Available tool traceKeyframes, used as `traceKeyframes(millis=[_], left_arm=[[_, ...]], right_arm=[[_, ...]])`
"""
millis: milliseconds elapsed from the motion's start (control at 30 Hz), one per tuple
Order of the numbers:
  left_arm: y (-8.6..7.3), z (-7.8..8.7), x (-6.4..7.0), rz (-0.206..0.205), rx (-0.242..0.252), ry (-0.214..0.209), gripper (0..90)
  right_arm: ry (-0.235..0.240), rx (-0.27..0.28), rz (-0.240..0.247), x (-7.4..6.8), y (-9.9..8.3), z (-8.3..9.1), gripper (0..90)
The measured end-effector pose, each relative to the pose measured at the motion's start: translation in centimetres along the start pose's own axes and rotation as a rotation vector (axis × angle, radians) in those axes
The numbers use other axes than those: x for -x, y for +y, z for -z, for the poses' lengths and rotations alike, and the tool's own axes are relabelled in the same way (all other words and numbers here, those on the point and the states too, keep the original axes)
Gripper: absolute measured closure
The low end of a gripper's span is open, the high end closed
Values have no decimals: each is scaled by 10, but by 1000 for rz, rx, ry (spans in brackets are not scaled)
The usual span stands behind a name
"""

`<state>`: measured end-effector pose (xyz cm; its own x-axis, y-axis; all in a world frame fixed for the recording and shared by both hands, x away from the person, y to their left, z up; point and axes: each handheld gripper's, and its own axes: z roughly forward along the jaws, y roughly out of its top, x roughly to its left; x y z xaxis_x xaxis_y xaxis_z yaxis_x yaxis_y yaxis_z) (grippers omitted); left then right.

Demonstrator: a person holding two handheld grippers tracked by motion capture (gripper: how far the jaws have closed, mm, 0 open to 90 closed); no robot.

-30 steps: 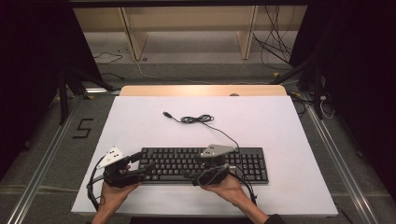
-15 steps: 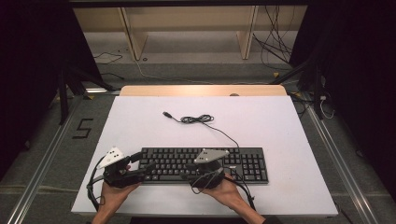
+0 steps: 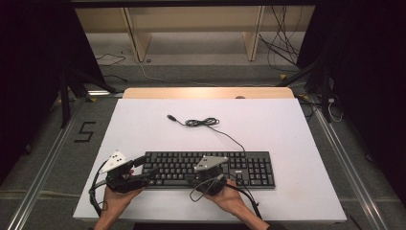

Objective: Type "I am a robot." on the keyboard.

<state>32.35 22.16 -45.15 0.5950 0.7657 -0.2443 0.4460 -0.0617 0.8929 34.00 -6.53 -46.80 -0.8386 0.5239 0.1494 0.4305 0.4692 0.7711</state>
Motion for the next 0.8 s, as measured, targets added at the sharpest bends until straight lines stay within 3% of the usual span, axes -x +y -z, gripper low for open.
traceKeyframes(millis=[533,800], left_arm=[[0,0,0,-1,-1,0,283],[0,0,0,1,-1,1,283]], right_arm=[[-45,-63,-5,6,-5,-10,900],[-53,-62,-1,5,-9,-13,900]])
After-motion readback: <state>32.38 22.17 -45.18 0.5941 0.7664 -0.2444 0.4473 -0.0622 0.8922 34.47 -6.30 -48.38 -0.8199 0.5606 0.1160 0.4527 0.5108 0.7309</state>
